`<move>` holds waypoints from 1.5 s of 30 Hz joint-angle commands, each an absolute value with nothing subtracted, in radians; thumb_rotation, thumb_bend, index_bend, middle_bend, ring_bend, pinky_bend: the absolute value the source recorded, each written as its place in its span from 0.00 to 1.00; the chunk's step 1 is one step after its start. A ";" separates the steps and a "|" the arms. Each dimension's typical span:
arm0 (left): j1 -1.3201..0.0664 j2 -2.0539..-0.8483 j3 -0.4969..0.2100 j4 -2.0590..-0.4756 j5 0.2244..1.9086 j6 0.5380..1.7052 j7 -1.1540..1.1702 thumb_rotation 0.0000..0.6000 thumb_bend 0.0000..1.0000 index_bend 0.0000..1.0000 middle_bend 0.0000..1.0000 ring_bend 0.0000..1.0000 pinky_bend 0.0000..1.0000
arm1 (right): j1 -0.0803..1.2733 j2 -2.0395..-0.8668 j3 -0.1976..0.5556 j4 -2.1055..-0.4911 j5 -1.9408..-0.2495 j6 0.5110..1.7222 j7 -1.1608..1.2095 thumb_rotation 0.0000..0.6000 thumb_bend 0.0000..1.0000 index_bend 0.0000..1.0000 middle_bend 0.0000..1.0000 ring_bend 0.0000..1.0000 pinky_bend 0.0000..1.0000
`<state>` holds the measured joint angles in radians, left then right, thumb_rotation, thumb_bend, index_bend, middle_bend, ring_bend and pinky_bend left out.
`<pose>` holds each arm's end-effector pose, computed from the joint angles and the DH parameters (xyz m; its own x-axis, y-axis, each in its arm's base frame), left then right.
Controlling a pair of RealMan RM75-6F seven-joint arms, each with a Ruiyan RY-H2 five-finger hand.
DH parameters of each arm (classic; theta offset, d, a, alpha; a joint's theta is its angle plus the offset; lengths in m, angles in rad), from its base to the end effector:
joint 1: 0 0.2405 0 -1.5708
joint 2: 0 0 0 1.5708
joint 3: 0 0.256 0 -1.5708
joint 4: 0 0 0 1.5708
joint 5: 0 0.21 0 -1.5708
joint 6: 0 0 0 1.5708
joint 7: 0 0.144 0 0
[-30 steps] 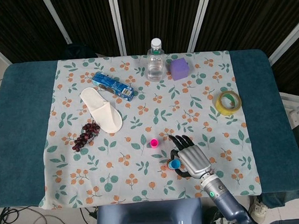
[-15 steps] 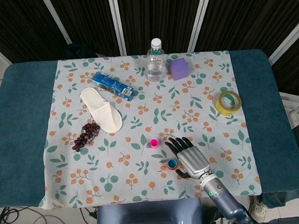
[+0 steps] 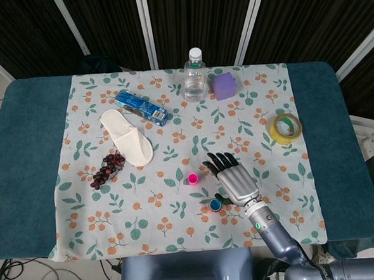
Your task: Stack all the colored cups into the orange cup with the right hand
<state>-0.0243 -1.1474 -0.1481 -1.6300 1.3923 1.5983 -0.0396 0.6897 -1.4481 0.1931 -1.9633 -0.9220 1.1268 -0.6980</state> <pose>-0.3169 0.1784 0.1834 0.3129 -0.1882 0.9310 0.9470 0.1370 -0.2906 -0.0971 -0.2819 0.0138 0.4147 -0.2968 0.8602 -0.8830 -0.3598 0.3015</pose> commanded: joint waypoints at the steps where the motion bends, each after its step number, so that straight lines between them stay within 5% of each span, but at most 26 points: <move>1: -0.024 -1.147 -0.149 -1.630 1.390 1.598 -0.042 1.00 0.76 0.15 0.01 0.00 0.00 | 0.748 -1.488 0.232 -1.927 -0.841 1.105 -0.754 1.00 0.38 0.14 0.00 0.00 0.09; 16: -0.024 -1.145 -0.152 -1.627 1.382 1.592 -0.055 1.00 0.76 0.15 0.01 0.00 0.00 | 0.874 -1.628 0.271 -1.737 -0.611 1.065 -0.788 1.00 0.38 0.28 0.00 0.00 0.09; 45: -0.025 -1.142 -0.154 -1.625 1.377 1.588 -0.059 1.00 0.75 0.15 0.01 0.00 0.00 | 0.904 -1.723 0.250 -1.616 -0.646 1.074 -0.696 1.00 0.42 0.40 0.00 0.01 0.09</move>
